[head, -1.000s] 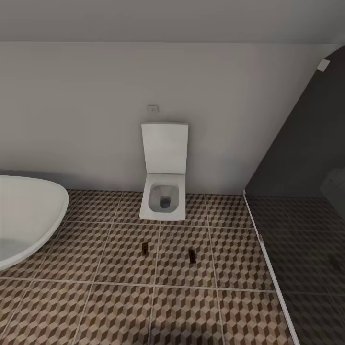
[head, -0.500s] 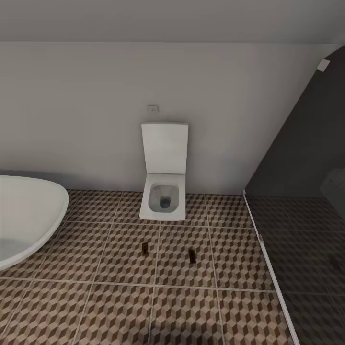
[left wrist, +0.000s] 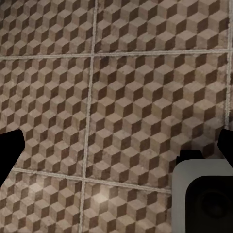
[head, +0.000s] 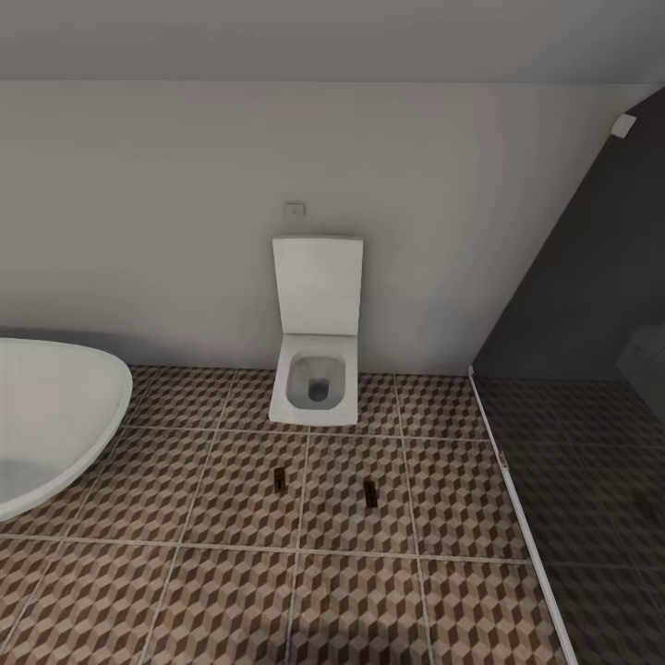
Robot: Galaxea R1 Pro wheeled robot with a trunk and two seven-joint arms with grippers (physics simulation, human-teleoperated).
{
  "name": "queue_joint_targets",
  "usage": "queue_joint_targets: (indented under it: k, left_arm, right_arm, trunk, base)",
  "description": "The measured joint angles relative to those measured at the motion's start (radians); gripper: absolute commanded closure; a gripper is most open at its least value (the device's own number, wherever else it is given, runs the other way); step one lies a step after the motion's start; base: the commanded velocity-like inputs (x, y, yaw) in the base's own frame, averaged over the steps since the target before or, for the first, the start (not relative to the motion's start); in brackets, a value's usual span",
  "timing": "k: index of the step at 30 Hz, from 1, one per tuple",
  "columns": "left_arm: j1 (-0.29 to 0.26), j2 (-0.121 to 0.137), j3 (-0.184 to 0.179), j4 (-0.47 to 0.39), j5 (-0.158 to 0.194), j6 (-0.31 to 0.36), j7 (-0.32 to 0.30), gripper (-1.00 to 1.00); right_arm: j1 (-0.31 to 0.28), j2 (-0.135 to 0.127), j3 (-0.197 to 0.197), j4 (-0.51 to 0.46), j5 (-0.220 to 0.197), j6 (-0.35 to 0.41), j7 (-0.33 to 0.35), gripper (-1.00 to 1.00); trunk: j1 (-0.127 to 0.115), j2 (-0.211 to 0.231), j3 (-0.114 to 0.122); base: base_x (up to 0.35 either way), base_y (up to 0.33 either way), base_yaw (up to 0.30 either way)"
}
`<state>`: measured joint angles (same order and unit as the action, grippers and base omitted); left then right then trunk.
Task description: Take the four mousetraps from the cabinet in the bathroom and place them on the bathroom floor. Make sure all four end up on the same floor surface, and ensure that at least two of them are either under or directly next to the same bathroom sink.
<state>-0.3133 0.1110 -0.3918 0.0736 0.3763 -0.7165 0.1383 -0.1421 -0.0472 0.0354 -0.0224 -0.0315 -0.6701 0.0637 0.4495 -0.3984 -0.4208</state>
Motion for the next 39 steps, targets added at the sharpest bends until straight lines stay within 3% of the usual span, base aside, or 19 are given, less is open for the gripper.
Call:
queue_joint_targets:
  k: [39]
  left_arm:
    - [0.000, 0.000, 0.000, 0.000, 0.000, 0.000, 0.000, -1.00]
  right_arm:
    - [0.000, 0.000, 0.000, 0.000, 0.000, 0.000, 0.000, -1.00]
  trunk:
    - [0.000, 0.000, 0.000]
  base:
    - [0.000, 0.000, 0.000]
